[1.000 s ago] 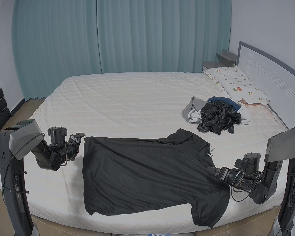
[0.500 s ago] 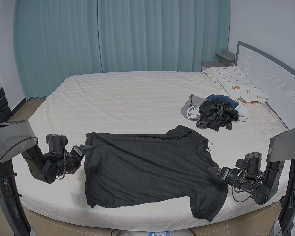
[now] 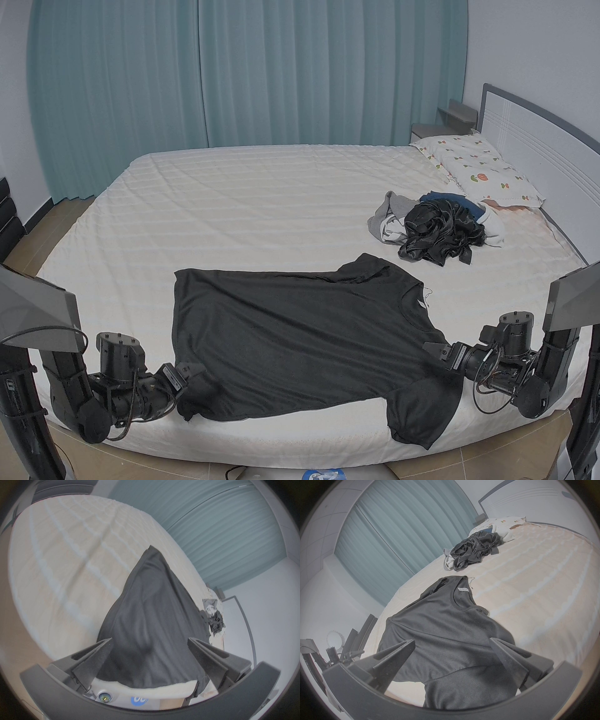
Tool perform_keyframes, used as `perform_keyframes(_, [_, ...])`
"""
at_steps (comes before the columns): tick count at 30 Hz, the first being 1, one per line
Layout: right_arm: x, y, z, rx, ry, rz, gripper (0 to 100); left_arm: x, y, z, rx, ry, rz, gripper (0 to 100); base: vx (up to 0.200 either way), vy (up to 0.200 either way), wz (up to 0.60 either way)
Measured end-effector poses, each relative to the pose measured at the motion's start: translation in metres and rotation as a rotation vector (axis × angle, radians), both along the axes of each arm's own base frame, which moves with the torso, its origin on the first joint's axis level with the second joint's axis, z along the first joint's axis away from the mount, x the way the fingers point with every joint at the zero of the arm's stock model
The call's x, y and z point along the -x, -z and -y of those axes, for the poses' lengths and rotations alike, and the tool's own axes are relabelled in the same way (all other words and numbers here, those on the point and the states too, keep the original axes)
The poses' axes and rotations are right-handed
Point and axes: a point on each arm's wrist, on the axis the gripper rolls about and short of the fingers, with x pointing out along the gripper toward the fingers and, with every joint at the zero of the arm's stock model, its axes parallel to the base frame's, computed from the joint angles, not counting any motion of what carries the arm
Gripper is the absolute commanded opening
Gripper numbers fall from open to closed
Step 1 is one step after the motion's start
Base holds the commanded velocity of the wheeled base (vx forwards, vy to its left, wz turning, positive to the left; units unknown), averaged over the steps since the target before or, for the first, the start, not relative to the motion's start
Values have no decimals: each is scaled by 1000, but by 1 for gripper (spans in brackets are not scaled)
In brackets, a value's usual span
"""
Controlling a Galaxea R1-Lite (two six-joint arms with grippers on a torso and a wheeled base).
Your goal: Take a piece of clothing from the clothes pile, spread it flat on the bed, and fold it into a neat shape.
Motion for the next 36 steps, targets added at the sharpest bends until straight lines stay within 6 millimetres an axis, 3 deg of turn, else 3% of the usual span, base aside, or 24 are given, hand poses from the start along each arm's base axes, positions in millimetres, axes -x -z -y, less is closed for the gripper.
perform_keyframes(6, [1,0,0,0,-1,-2,100,13,9,0,-30,0,-56,100,0,0,0])
perform_keyframes(14, [1,-1,0,-1,-1,2,100,9,13,5,-46,-7,1,100,0,0,0])
perform_keyframes(15, [1,-1,0,-1,-2,3,100,8,14,5,-50,-1,9,0,0,0,0])
perform_keyframes(25, [1,0,0,1,-2,-1,100,14,25,4,-153,-1,-20,0,0,0,0])
perform_keyframes(36, [18,7,5,61,-43,-68,100,21,26,-2,-260,5,-27,0,0,0,0])
